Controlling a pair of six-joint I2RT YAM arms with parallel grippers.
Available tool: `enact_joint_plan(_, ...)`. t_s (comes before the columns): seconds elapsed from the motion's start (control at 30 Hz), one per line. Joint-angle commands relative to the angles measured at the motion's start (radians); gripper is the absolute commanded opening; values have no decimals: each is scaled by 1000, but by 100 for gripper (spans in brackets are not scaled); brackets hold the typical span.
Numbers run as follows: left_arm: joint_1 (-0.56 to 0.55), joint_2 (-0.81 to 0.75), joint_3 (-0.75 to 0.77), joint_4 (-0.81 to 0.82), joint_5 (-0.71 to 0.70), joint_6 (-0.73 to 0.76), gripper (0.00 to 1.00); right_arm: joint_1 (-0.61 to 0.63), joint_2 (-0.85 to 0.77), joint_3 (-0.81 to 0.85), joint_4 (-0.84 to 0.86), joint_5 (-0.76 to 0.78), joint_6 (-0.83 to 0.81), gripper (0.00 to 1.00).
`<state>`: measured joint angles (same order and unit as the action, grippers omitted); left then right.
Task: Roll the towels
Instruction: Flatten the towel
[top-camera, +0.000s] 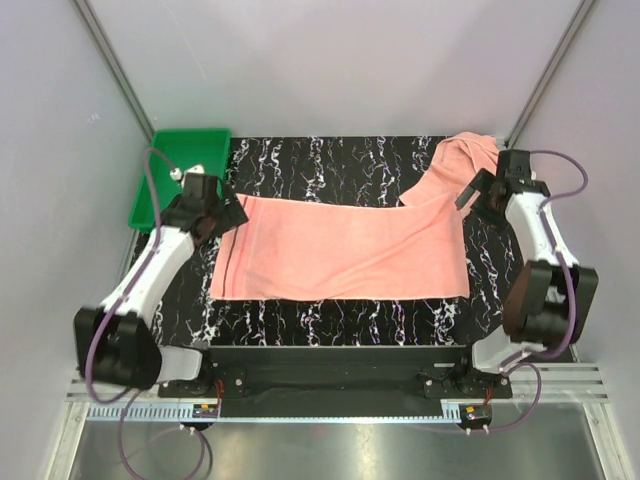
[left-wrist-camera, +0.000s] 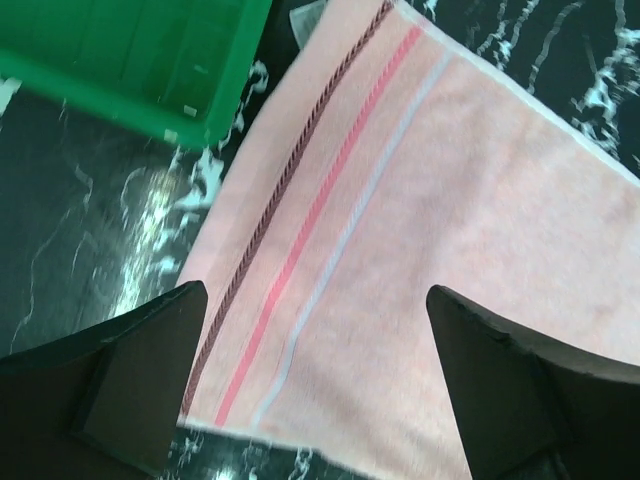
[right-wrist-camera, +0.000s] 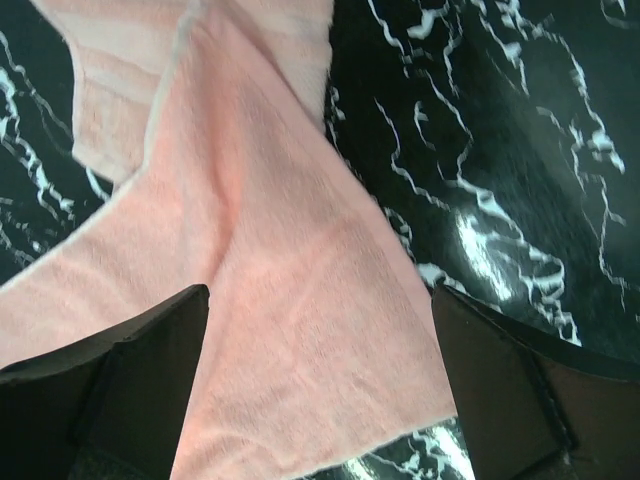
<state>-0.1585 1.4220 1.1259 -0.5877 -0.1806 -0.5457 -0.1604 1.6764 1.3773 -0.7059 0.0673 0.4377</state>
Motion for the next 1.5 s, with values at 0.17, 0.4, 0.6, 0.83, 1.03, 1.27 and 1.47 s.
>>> enact_joint_plan(0.17, -3, -299, -345, 84, 73, -115, 97, -143, -198, -404, 106, -226, 74, 96)
enact_joint_plan(0.4, 10, -357, -574, 252, 148, -209, 93, -153, -236, -566, 129, -368, 125, 90)
enact_joint_plan(0.6, 43, -359, -615, 290, 174, -203, 94, -153, -308, -610, 98, -304, 131, 81)
enact_joint_plan(0.83, 79, -402, -632, 289, 201, -183, 93, -153, -300, -595, 60, -311, 127, 71)
enact_joint_plan(1.03, 79, -472, -629, 284, 216, -184, 93, -102, -396, -577, -29, -259, 162, 68)
enact_joint_plan(1.27, 79, -485, -643, 327, 251, -180, 93, -102, -356, -636, 2, -272, 220, 68)
enact_joint_plan(1.47, 80, -482, -637, 356, 300, -178, 93, -100, -319, -635, -18, -149, 242, 70)
